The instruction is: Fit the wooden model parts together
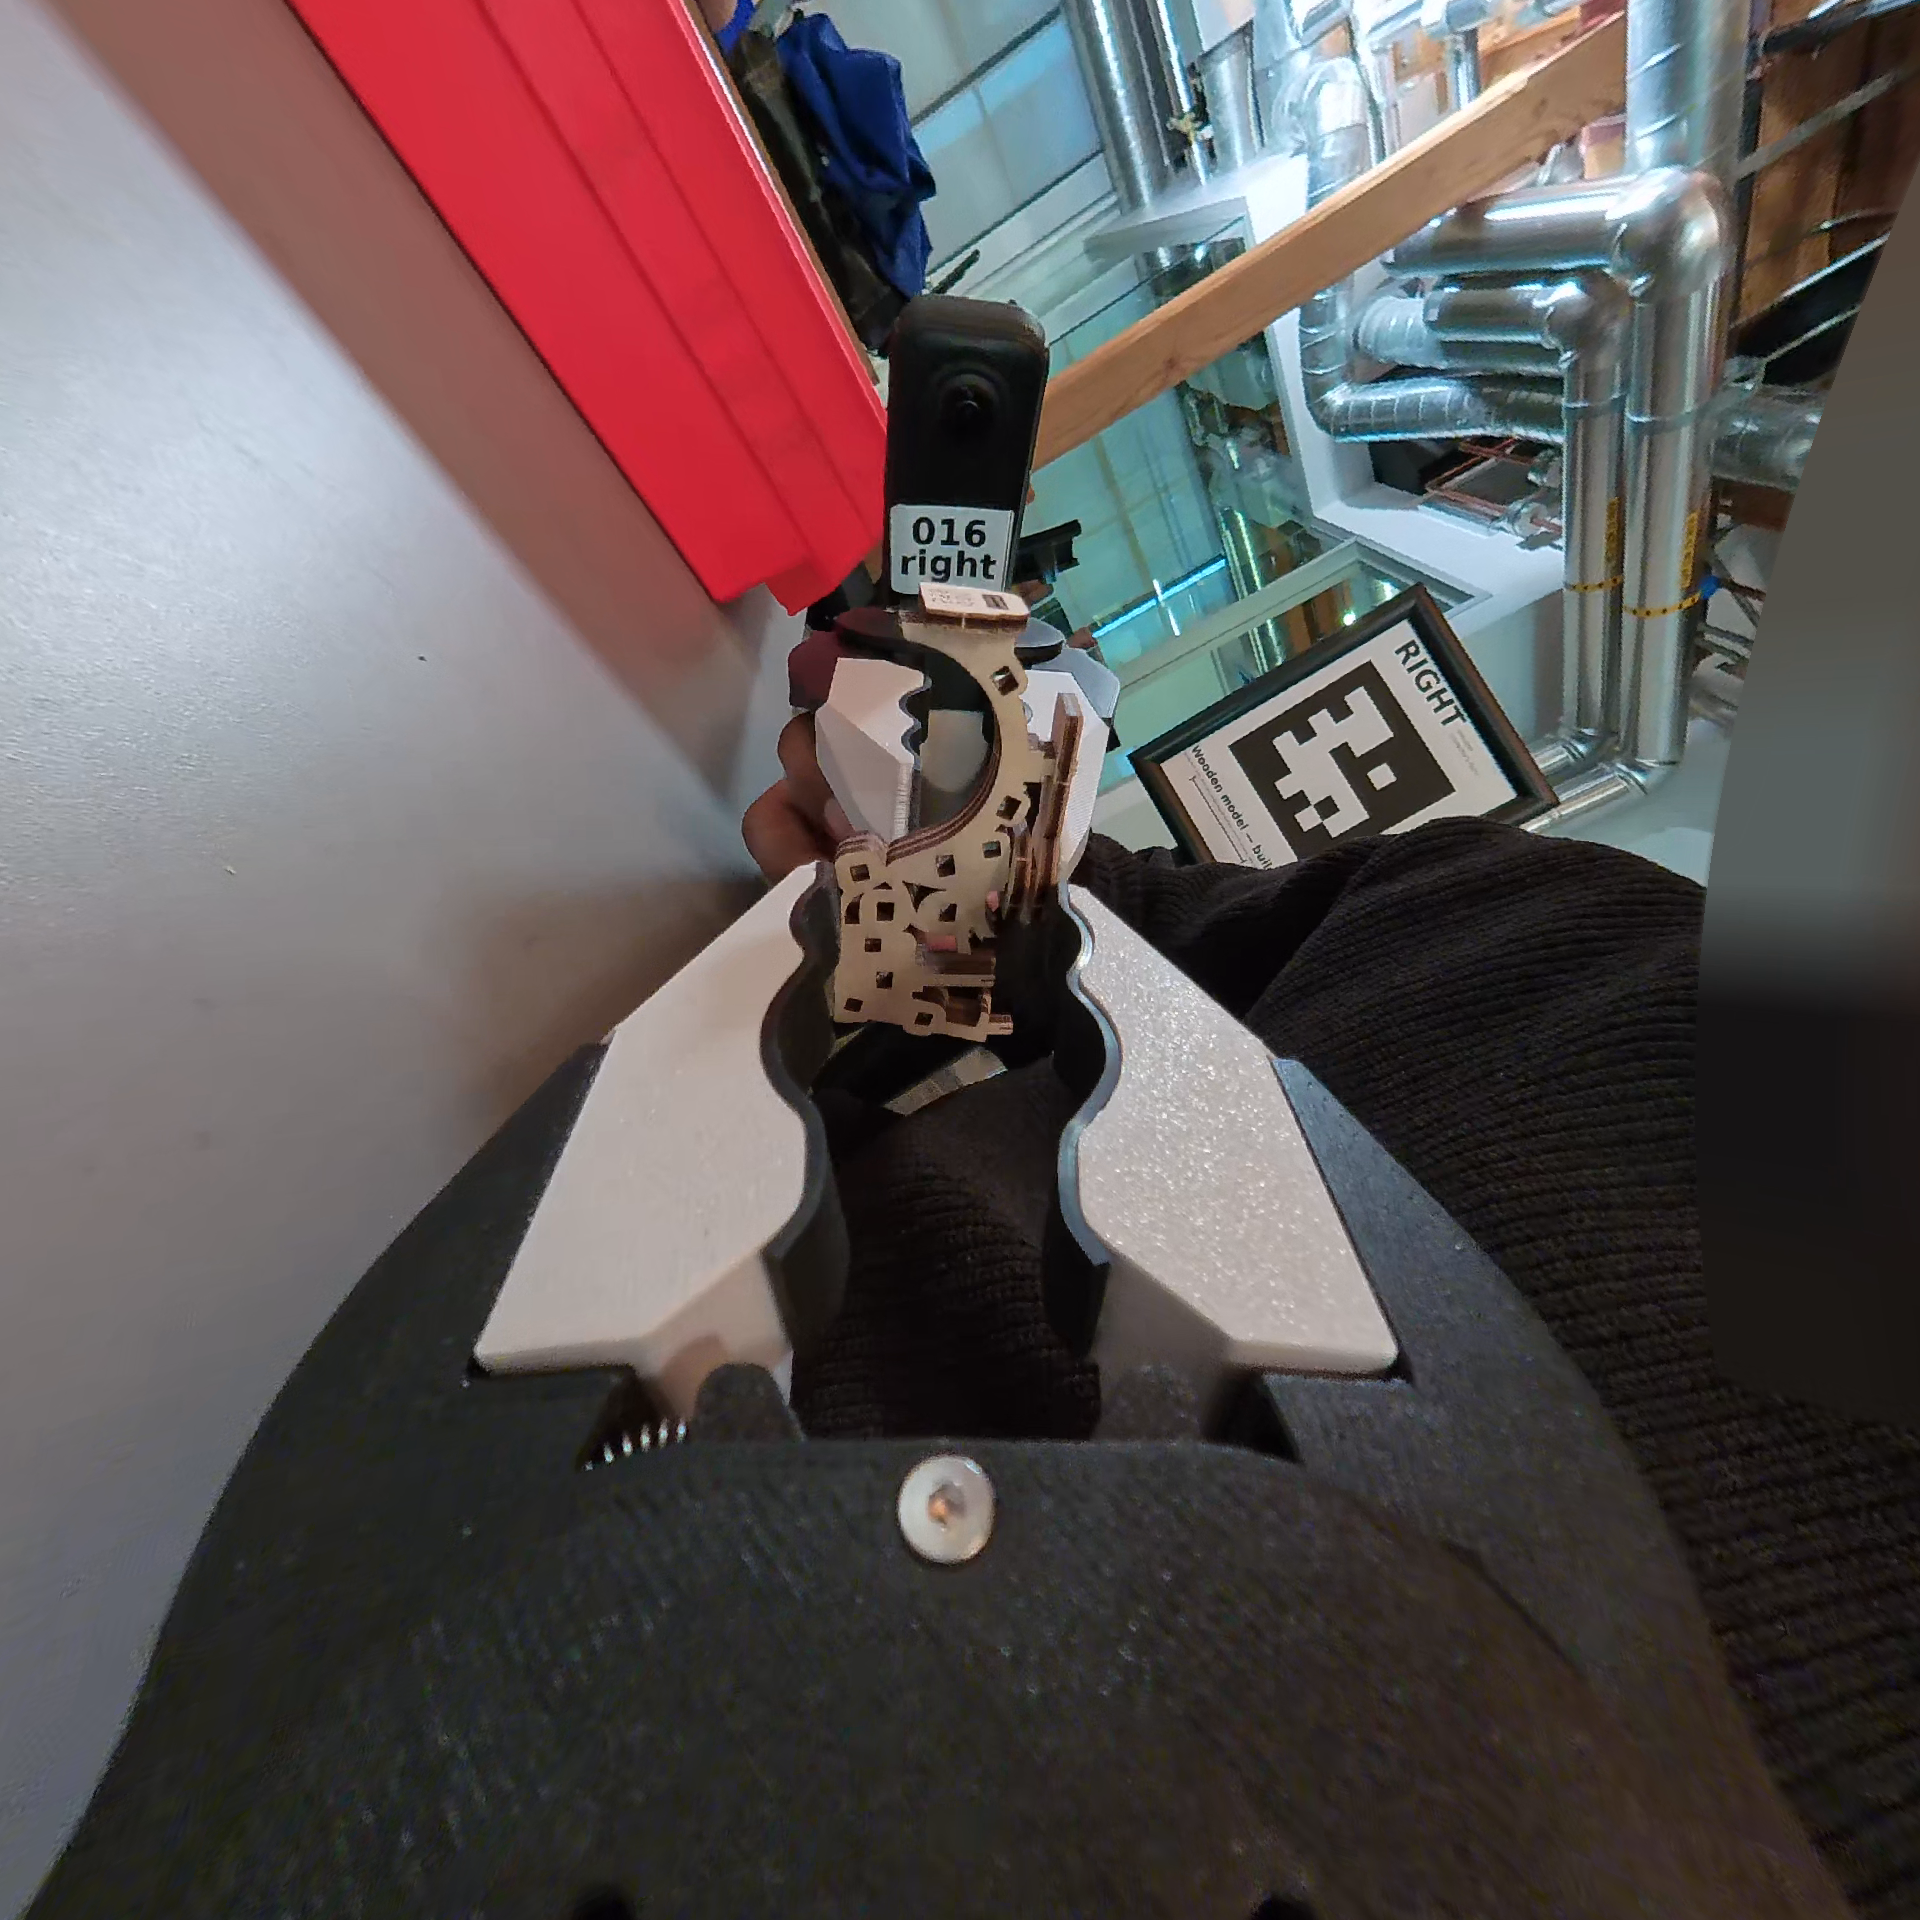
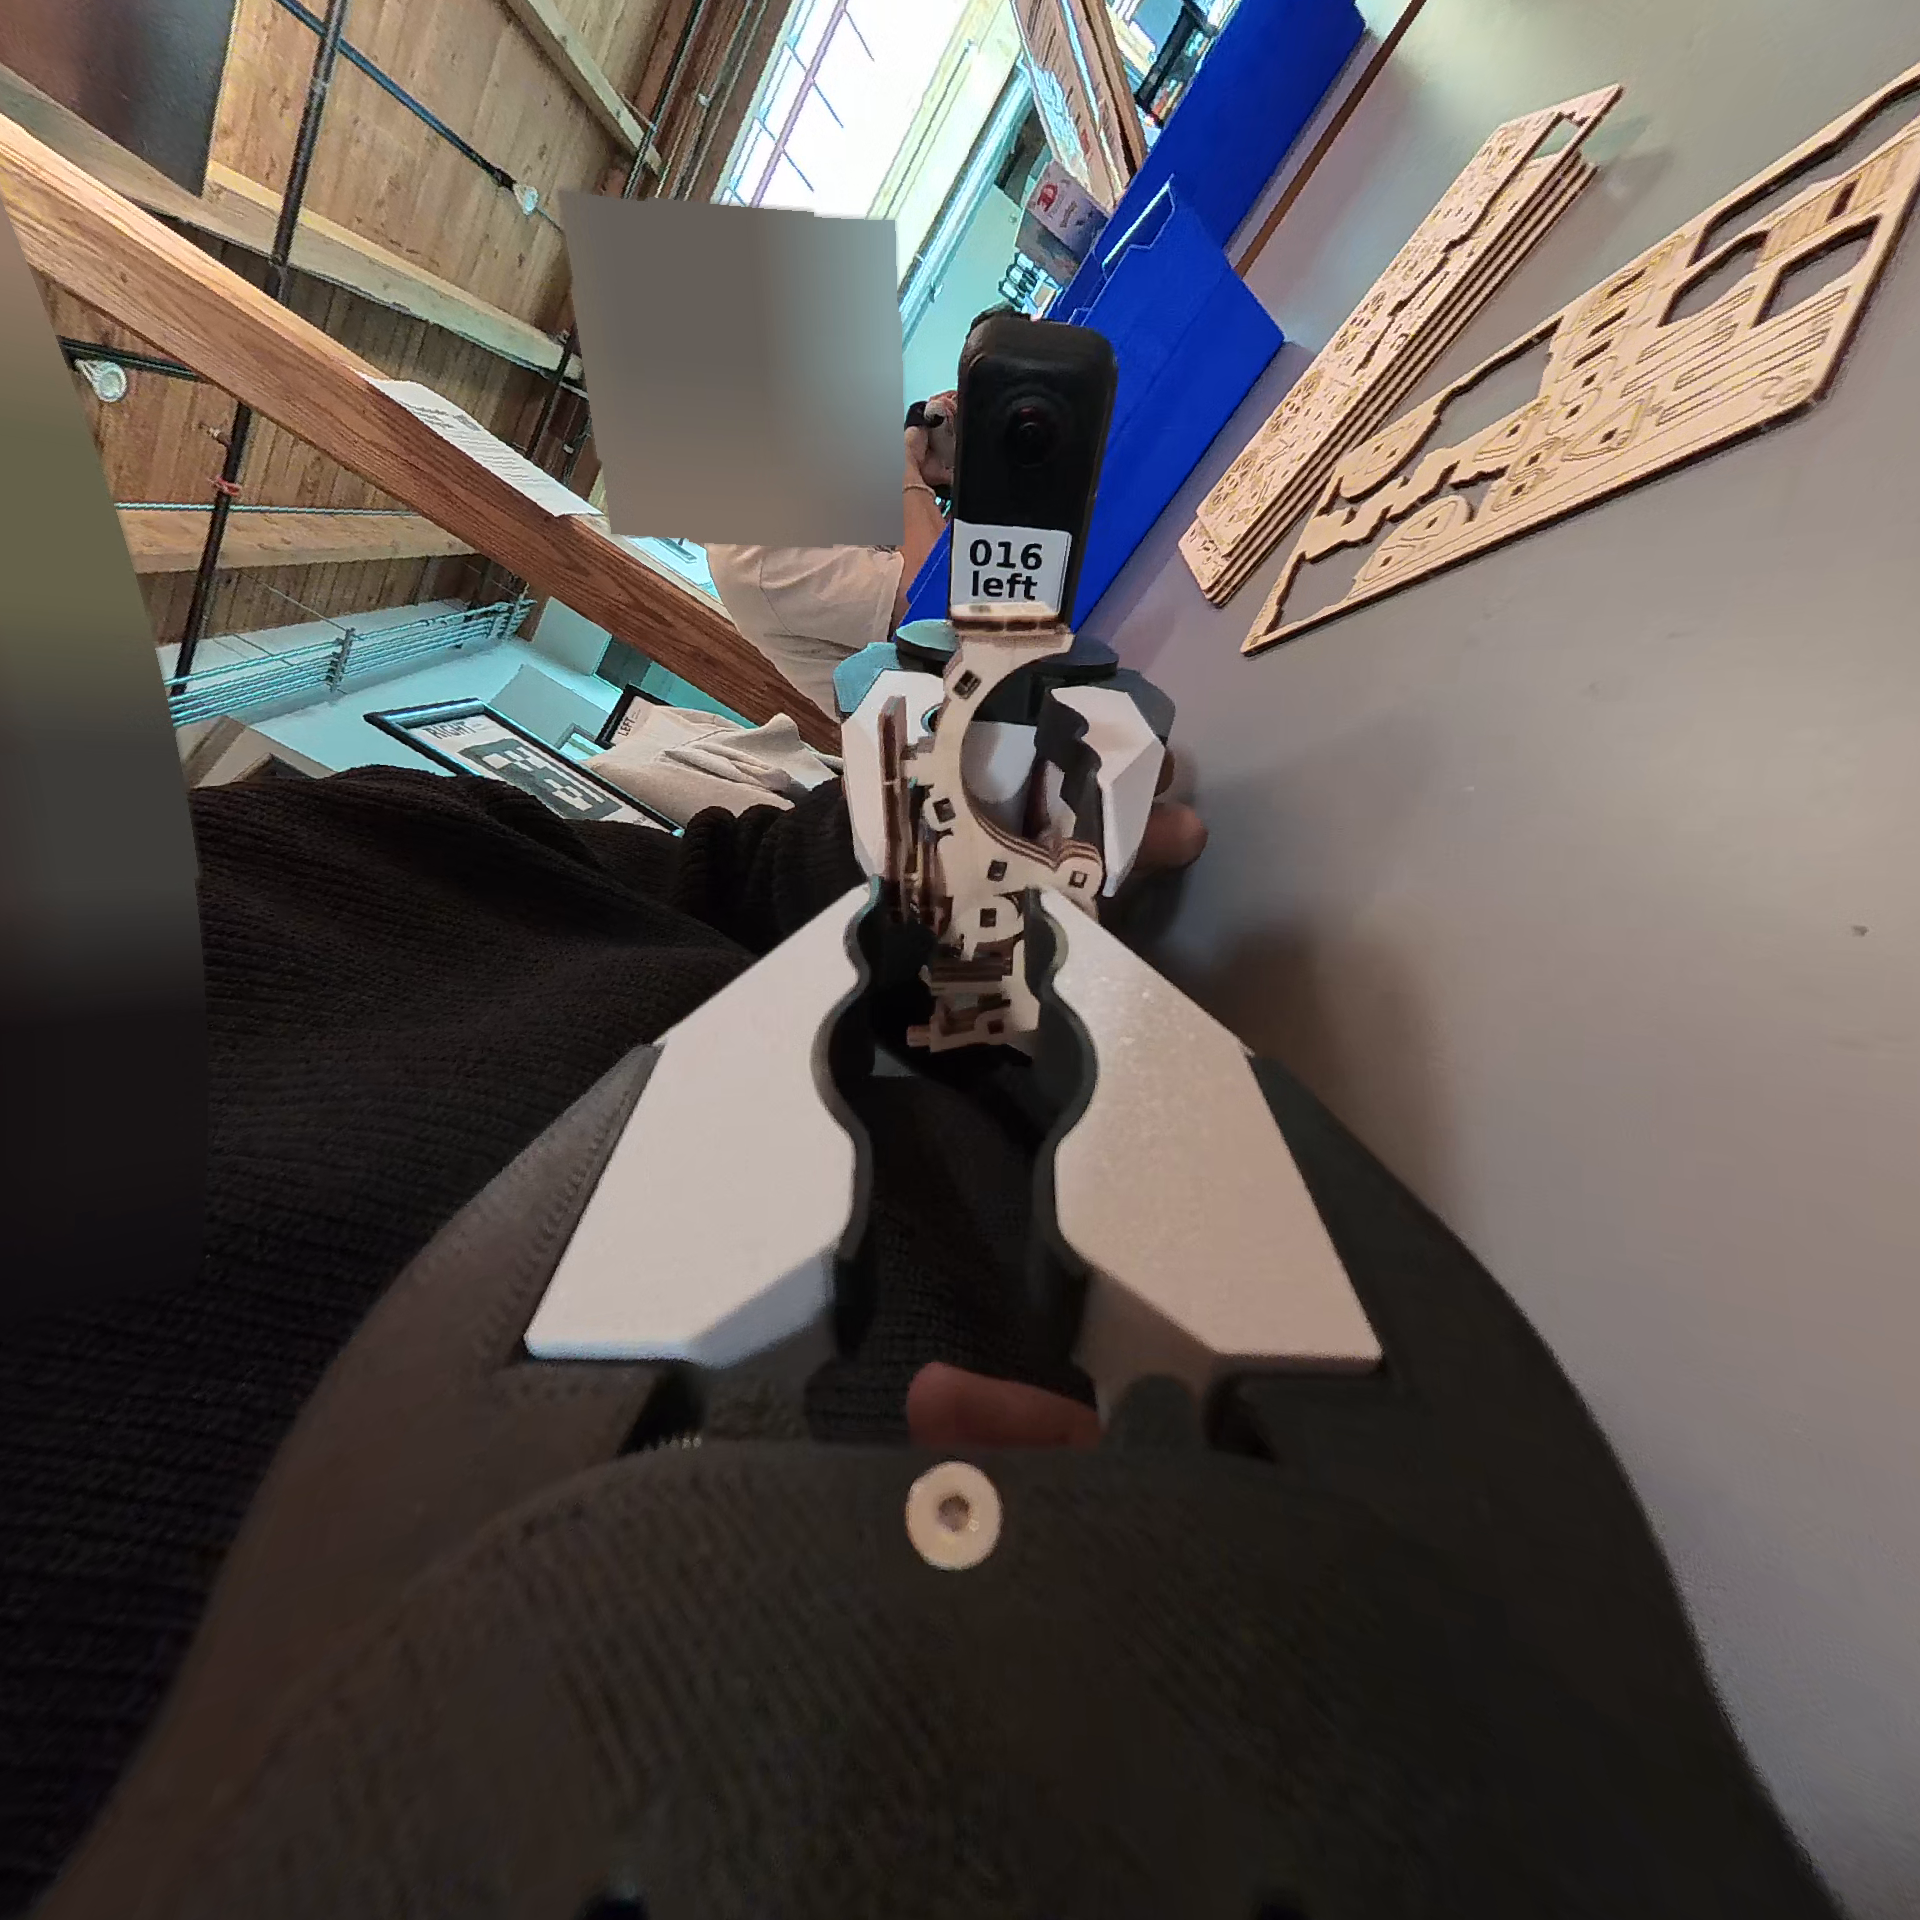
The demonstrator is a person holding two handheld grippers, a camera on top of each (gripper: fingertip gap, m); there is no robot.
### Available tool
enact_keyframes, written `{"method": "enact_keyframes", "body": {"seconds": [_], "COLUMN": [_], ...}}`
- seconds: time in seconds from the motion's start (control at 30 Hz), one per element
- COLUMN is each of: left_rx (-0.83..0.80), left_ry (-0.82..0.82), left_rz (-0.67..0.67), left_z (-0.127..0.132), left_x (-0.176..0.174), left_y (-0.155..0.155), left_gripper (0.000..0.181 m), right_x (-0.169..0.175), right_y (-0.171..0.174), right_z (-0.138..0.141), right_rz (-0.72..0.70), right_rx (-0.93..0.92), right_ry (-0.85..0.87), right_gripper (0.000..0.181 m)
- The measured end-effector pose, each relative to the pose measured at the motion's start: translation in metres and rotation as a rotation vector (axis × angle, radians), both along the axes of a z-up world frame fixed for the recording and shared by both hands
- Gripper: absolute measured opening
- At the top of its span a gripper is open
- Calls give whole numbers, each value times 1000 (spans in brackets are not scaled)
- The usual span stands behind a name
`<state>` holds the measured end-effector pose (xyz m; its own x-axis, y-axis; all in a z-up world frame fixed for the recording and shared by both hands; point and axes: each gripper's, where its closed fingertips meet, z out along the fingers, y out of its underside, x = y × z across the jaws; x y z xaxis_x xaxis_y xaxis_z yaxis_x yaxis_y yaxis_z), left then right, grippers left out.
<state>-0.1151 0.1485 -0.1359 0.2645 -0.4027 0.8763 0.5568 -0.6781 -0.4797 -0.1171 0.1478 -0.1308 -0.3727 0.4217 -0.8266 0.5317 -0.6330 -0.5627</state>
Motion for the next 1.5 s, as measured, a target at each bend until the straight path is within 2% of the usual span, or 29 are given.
{"method": "enact_keyframes", "body": {"seconds": [0.1,0.2,0.33,0.5,0.67,1.1,1.5], "left_rx": [14,36,64,213,317,303,185], "left_ry": [0,-23,-11,52,106,81,24], "left_rz": [5,0,8,-38,-61,-59,-33], "left_z": [3,9,12,26,35,33,23], "left_x": [0,1,-1,6,10,10,6], "left_y": [1,0,-1,-12,-21,-15,-9], "left_gripper": [38,38,38,38,38,38,38], "right_x": [0,-2,-3,2,6,9,4], "right_y": [0,4,5,-9,-19,-16,-10], "right_z": [2,5,4,16,26,27,17], "right_rz": [-5,-44,-64,-8,-10,-20,-2], "right_rx": [22,77,118,86,181,233,89], "right_ry": [21,50,57,110,182,194,111], "right_gripper": [26,40,44,49,47,40,39]}}
